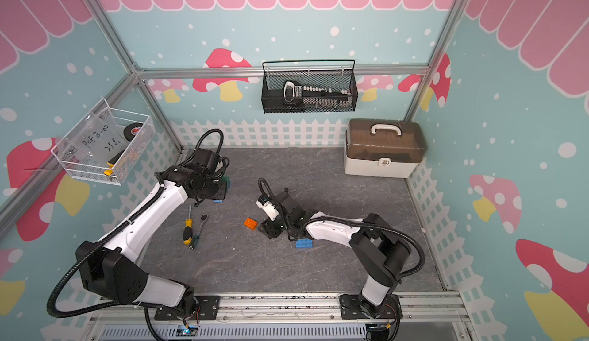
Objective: Assemble a heart with lego
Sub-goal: Pick up the lego brick from the center of the board.
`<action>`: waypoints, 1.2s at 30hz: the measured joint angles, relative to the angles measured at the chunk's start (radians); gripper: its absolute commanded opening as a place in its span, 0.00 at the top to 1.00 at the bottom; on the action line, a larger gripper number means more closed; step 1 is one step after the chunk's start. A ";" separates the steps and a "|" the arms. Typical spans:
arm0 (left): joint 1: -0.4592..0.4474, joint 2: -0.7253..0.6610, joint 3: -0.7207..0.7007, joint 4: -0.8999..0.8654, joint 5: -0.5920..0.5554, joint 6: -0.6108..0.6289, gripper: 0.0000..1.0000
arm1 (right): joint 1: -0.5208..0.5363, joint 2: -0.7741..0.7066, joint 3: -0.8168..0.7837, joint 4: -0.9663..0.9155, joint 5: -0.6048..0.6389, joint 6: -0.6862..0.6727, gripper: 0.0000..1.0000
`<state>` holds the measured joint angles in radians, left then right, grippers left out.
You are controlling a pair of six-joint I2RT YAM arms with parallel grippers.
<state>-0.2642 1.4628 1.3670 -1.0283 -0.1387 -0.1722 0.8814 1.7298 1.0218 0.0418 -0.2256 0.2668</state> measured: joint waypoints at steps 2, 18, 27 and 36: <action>0.016 -0.002 -0.008 -0.001 0.013 0.000 0.84 | 0.019 0.053 0.051 0.005 0.018 -0.019 0.28; 0.055 -0.065 -0.066 -0.008 0.068 0.009 0.84 | 0.062 0.330 0.256 -0.037 0.164 -0.116 0.38; 0.036 -0.068 -0.115 -0.007 0.130 0.024 0.83 | 0.061 0.339 0.246 -0.029 0.184 -0.112 0.66; -0.241 -0.008 -0.119 -0.008 0.158 0.057 0.82 | -0.204 -0.087 -0.099 -0.028 0.051 -0.021 0.72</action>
<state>-0.5056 1.4548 1.2476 -1.0367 0.0196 -0.1154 0.6777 1.6424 0.9230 0.0135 -0.1749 0.2459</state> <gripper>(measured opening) 0.299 0.309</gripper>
